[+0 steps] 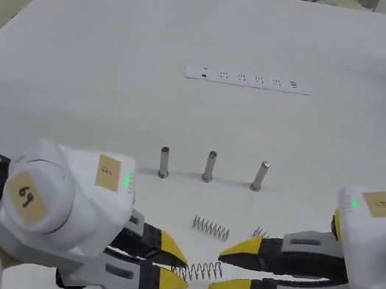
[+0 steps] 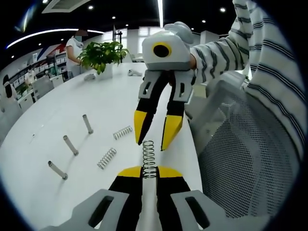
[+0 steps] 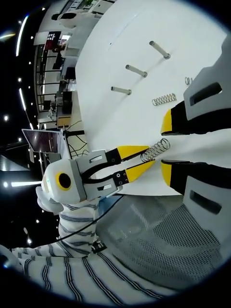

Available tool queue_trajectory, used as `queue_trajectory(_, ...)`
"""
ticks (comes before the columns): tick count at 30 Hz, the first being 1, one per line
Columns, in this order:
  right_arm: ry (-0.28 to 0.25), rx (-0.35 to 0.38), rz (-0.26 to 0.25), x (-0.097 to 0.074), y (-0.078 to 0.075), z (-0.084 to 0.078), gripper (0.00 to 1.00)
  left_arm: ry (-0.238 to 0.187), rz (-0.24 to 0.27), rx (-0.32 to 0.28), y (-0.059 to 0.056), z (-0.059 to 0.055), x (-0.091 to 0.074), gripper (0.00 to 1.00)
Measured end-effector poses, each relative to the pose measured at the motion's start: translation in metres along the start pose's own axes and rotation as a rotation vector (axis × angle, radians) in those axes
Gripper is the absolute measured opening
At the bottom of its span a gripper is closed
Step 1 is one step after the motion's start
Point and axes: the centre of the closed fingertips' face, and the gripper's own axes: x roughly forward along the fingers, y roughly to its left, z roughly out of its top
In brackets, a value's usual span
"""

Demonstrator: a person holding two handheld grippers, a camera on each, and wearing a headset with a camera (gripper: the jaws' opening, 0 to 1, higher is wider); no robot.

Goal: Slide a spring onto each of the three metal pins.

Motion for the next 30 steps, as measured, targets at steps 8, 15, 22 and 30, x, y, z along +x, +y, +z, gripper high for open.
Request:
queue_trajectory(8,0.026,-0.019,0.011,0.002,0.001,-0.006,0.1,0.001,-0.014,0.004,-0.004,0.0,0.0,0.02)
queue_trajectory(15,0.033,-0.037,0.027,0.0,0.003,-0.007,0.09,0.001,-0.032,0.005,-0.007,0.001,0.001,0.02)
queue_trajectory(22,0.052,-0.033,0.077,-0.001,0.008,-0.01,0.08,0.003,-0.045,-0.003,-0.012,-0.001,0.003,0.02)
queue_trajectory(30,0.076,-0.06,0.078,-0.008,0.006,-0.01,0.08,-0.033,-0.024,-0.022,-0.012,0.004,0.007,0.02)
